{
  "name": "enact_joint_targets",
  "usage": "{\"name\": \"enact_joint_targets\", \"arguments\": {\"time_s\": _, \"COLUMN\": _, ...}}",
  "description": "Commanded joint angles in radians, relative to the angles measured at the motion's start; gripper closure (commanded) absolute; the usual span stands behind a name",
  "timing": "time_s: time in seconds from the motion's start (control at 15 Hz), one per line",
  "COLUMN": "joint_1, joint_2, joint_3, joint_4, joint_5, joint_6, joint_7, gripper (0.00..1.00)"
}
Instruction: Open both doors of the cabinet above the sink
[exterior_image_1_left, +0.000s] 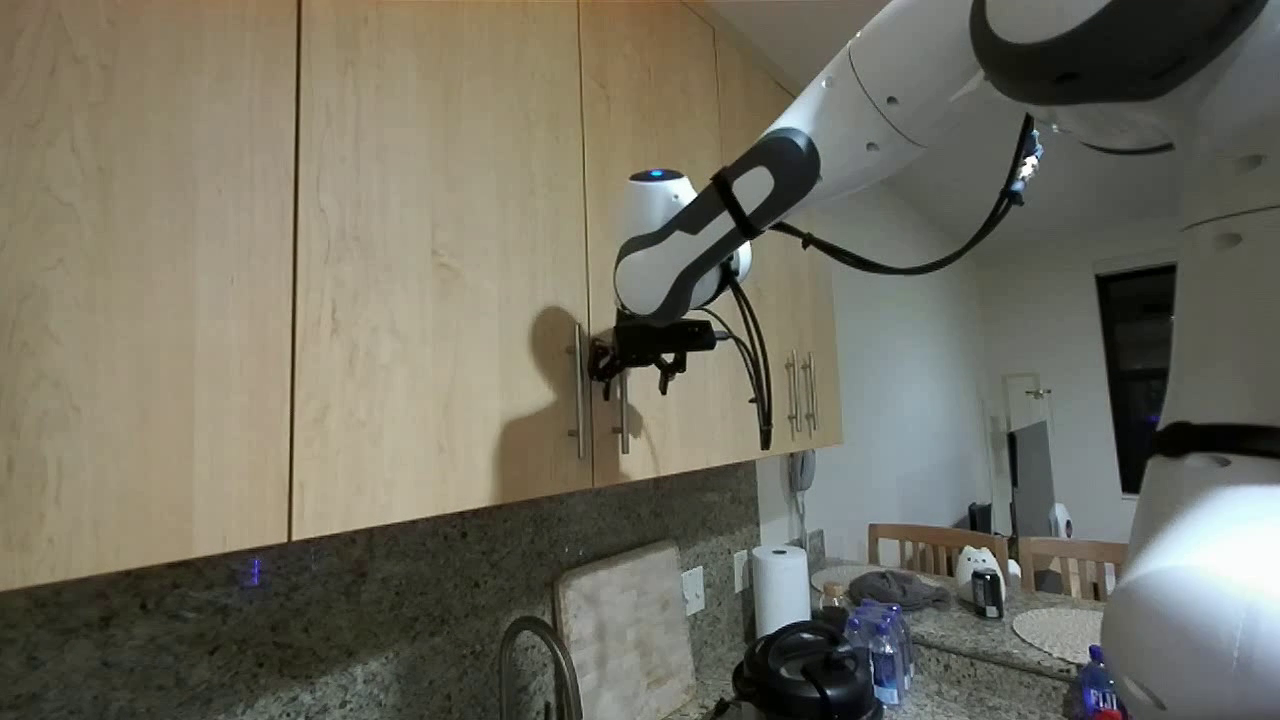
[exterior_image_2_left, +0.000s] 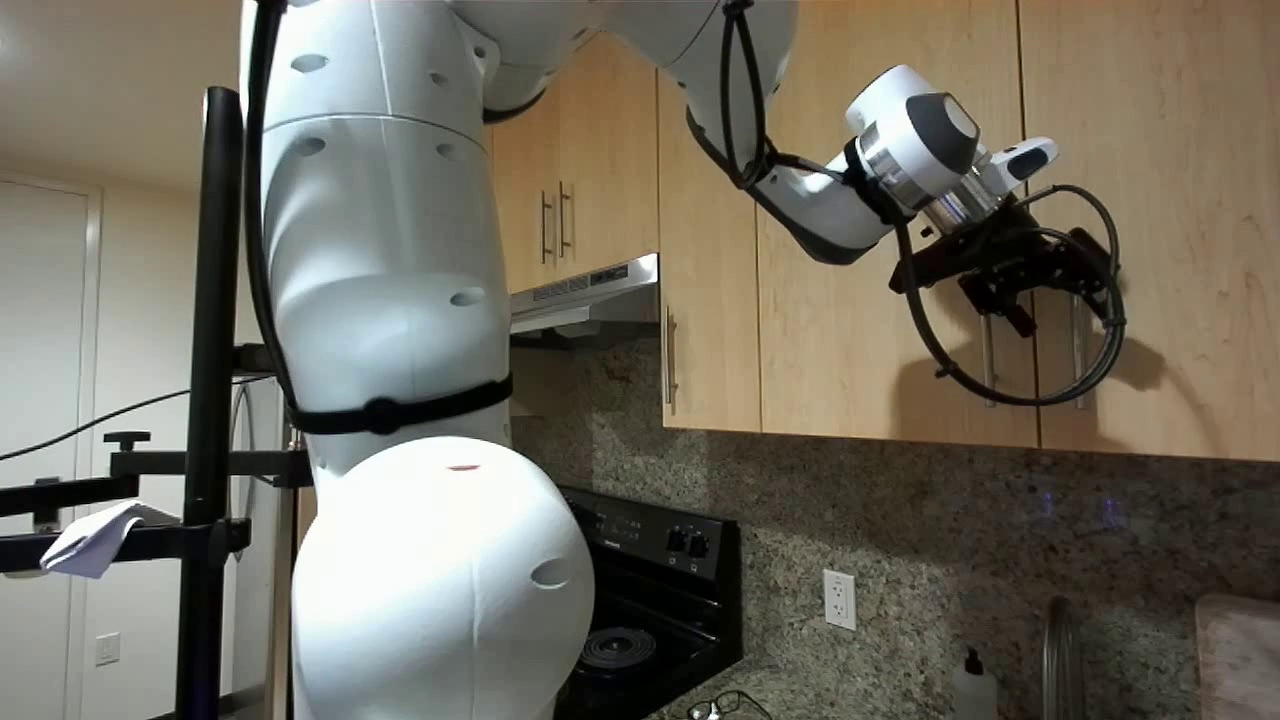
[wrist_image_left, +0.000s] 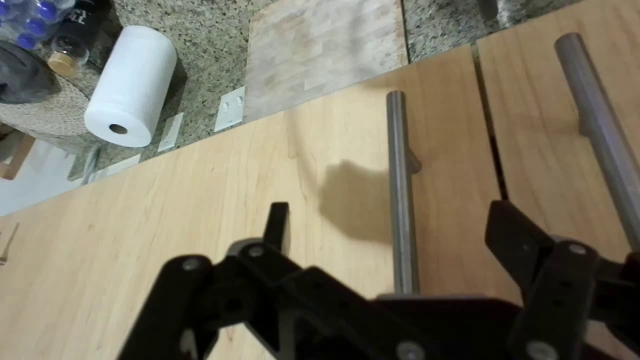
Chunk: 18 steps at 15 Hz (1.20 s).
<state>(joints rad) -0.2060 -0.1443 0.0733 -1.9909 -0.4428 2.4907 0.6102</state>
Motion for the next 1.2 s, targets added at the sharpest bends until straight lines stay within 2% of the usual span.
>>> {"name": "enact_joint_targets", "arguments": {"time_s": 0.0, "joint_1": 0.006, "joint_2": 0.021, "joint_3": -0.008, "joint_4": 0.044, "joint_5": -0.133, "joint_6": -0.056, "joint_7": 0.177, "gripper": 0.0}}
{"name": "enact_joint_targets", "arguments": {"time_s": 0.73, "joint_1": 0.055, "joint_2": 0.142, "joint_3": -0.057, "joint_4": 0.16, "joint_5": -0.3, "joint_6": -0.058, "joint_7": 0.355, "gripper": 0.0}}
{"name": "enact_joint_targets", "arguments": {"time_s": 1.13, "joint_1": 0.086, "joint_2": 0.113, "joint_3": -0.074, "joint_4": 0.144, "joint_5": -0.405, "joint_6": -0.141, "joint_7": 0.49, "gripper": 0.0}}
